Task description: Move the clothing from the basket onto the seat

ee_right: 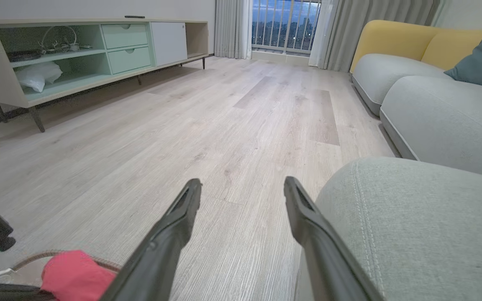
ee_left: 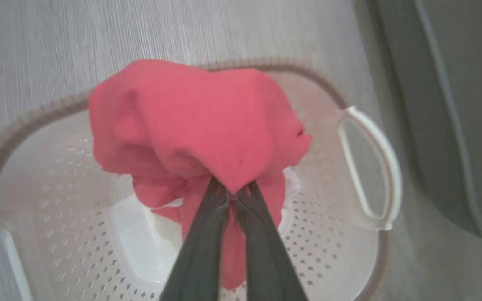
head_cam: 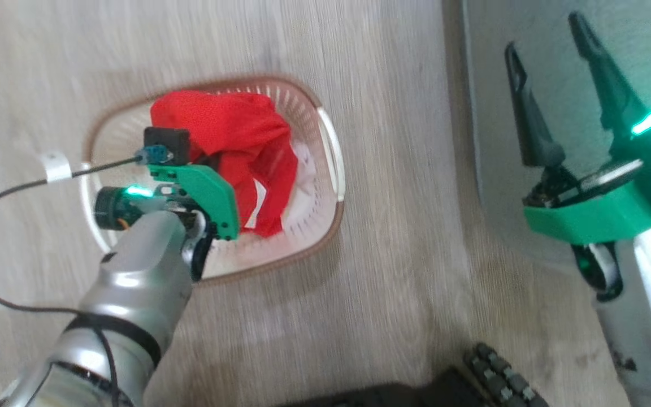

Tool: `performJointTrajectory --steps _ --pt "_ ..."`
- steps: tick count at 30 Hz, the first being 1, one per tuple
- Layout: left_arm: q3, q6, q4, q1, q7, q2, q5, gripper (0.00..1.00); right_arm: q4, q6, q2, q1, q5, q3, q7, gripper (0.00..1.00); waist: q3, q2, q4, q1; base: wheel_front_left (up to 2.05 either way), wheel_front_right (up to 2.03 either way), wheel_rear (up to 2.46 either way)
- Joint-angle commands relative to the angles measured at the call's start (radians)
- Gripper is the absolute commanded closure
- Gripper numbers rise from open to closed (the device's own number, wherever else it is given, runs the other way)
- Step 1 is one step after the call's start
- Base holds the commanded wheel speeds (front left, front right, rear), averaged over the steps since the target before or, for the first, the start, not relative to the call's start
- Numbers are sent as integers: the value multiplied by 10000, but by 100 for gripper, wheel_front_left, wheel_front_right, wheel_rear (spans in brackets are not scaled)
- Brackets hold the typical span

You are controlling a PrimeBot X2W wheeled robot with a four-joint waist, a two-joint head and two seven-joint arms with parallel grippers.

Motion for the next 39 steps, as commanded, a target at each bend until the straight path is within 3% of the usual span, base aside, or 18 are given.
performJointTrajectory --steps 1,10,19,24,39 --pt "574 230 -943 492 -132 343 325 100 -130 -2 22 644 -61 98 -65 0 -1323 -1 290 1 0 0 0" --pt "3023 838 -4545 2462 -135 601 2236 100 303 -2 80 1340 -74 -44 -65 0 -3198 -1 674 1 0 0 0" --pt "5498 331 -7928 4515 -136 267 4249 100 682 -2 274 2132 -126 1 -65 0 -4870 -1 952 1 0 0 0" --pt "6415 -70 -9481 5433 -137 142 4556 100 832 -2 402 2519 -175 76 -65 0 -5583 -1 1026 1 0 0 0" --pt "6679 -344 -12773 6726 -137 121 4248 100 964 -2 523 3362 -268 21 -65 0 -6593 -1 1165 1 0 0 0"
